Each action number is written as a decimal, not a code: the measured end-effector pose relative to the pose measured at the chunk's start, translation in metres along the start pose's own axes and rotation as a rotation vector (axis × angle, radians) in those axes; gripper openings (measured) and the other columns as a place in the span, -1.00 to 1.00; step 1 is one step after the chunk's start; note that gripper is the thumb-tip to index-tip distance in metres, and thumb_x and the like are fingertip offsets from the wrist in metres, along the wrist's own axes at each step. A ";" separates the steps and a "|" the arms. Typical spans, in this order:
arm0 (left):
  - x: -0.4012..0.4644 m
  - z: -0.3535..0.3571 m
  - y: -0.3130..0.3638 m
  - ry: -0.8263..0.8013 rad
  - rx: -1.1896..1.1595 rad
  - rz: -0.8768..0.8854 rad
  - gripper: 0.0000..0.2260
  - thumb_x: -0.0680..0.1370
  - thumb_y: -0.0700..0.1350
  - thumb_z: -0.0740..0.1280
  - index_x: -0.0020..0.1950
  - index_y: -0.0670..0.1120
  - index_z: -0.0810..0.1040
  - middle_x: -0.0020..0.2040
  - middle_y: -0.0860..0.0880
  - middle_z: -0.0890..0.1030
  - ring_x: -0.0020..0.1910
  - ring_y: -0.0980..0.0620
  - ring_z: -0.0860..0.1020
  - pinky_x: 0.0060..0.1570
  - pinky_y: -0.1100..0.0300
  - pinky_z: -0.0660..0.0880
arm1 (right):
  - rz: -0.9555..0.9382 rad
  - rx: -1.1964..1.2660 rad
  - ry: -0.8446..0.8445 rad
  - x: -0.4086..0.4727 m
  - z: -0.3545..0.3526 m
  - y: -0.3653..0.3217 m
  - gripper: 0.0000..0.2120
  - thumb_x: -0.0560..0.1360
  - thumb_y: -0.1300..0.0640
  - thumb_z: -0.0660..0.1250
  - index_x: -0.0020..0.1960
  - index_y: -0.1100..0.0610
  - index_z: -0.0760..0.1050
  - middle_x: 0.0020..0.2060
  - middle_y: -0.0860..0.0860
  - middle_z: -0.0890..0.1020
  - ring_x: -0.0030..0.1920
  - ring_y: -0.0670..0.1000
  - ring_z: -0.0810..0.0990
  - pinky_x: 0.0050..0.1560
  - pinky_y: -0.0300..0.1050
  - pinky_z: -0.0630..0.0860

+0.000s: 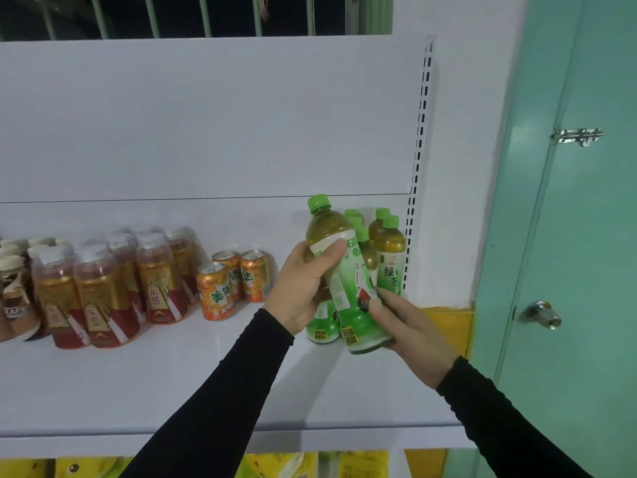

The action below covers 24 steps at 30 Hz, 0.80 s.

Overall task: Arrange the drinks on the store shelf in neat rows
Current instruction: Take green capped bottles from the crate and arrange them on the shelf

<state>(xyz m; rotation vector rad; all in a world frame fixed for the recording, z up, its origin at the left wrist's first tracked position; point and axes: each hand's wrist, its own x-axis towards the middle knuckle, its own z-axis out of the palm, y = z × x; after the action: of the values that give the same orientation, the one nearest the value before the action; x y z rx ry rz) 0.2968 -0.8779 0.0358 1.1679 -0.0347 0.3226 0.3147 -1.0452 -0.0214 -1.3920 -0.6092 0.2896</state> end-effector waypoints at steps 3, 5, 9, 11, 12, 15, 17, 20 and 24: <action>0.000 0.000 0.001 0.066 0.068 0.034 -0.48 0.41 -0.05 0.52 0.29 -0.13 0.44 0.02 -0.13 0.70 -0.14 -0.06 0.71 -0.24 0.06 0.63 | -0.130 -0.239 0.095 0.002 0.004 0.005 -0.52 0.32 -0.08 0.48 0.22 -0.12 0.49 0.08 -0.16 0.68 0.10 -0.15 0.64 0.09 -0.20 0.58; 0.000 0.000 0.002 0.075 0.117 0.066 -0.50 0.43 -0.05 0.52 0.30 -0.09 0.42 0.07 -0.14 0.69 -0.09 -0.08 0.71 -0.20 0.05 0.65 | -0.149 -0.187 0.169 0.004 0.006 0.009 -0.48 0.27 -0.04 0.52 0.20 -0.08 0.49 0.08 -0.10 0.68 0.08 -0.12 0.66 0.05 -0.19 0.60; -0.002 -0.002 0.009 0.011 0.108 0.063 -0.41 0.39 0.05 0.48 0.35 -0.10 0.43 0.15 -0.13 0.65 -0.04 -0.02 0.68 -0.13 0.08 0.63 | -0.090 0.096 0.064 0.008 0.002 0.007 -0.49 0.33 -0.02 0.59 0.22 0.12 0.57 0.10 0.10 0.69 0.12 0.11 0.66 0.06 0.01 0.63; -0.003 -0.005 0.012 -0.043 0.009 0.023 -0.41 0.42 0.04 0.45 0.39 -0.13 0.44 0.17 -0.14 0.64 0.00 -0.03 0.66 -0.09 0.06 0.62 | -0.011 0.258 -0.020 0.008 -0.001 0.006 -0.35 0.25 -0.12 0.62 0.22 0.18 0.60 0.14 0.20 0.66 0.10 0.17 0.65 0.00 0.10 0.63; -0.003 -0.006 0.012 -0.071 -0.040 0.007 -0.44 0.46 0.01 0.43 0.41 -0.14 0.43 0.20 -0.16 0.63 0.03 -0.05 0.65 -0.08 0.06 0.62 | 0.019 0.316 -0.044 0.007 0.000 0.004 -0.38 0.27 -0.13 0.60 0.21 0.19 0.61 0.15 0.22 0.65 0.10 0.18 0.64 -0.03 0.10 0.63; -0.003 -0.009 0.010 -0.081 -0.077 -0.002 -0.47 0.49 -0.07 0.42 0.43 -0.18 0.42 0.24 -0.19 0.62 0.05 -0.08 0.67 -0.09 0.06 0.62 | 0.100 0.391 -0.071 0.004 0.003 0.005 -0.69 0.49 0.00 0.31 0.09 0.14 0.68 0.13 0.21 0.66 0.07 0.16 0.66 -0.07 0.10 0.64; -0.004 -0.009 0.008 -0.031 -0.044 0.014 -0.45 0.45 -0.08 0.46 0.40 -0.18 0.42 0.16 -0.18 0.65 0.01 -0.09 0.68 -0.11 0.03 0.63 | 0.091 0.300 -0.047 0.004 0.004 0.007 -0.68 0.52 0.00 0.28 0.16 0.13 0.62 0.14 0.16 0.66 0.09 0.12 0.67 0.03 0.08 0.63; -0.003 -0.007 0.006 0.040 0.060 0.055 -0.50 0.46 -0.09 0.50 0.34 -0.14 0.43 0.03 -0.11 0.69 -0.06 -0.08 0.70 -0.14 0.02 0.65 | -0.074 -0.132 0.000 0.003 0.008 0.007 -0.61 0.44 -0.06 0.45 0.23 -0.01 0.54 0.10 -0.04 0.69 0.12 -0.01 0.66 0.15 -0.03 0.59; 0.000 -0.002 0.009 0.057 0.165 0.103 -0.53 0.48 -0.08 0.50 0.33 -0.07 0.40 0.06 -0.15 0.69 -0.07 -0.06 0.70 -0.09 0.02 0.66 | -0.169 -0.164 0.090 0.004 0.015 0.006 -0.55 0.33 -0.02 0.55 0.18 -0.03 0.56 0.05 -0.06 0.71 0.09 0.00 0.67 0.14 -0.02 0.59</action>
<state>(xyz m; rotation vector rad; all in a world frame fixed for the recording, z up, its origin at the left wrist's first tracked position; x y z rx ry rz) 0.2938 -0.8727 0.0428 1.3224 -0.0182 0.4566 0.3111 -1.0298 -0.0256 -1.4913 -0.6833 0.0417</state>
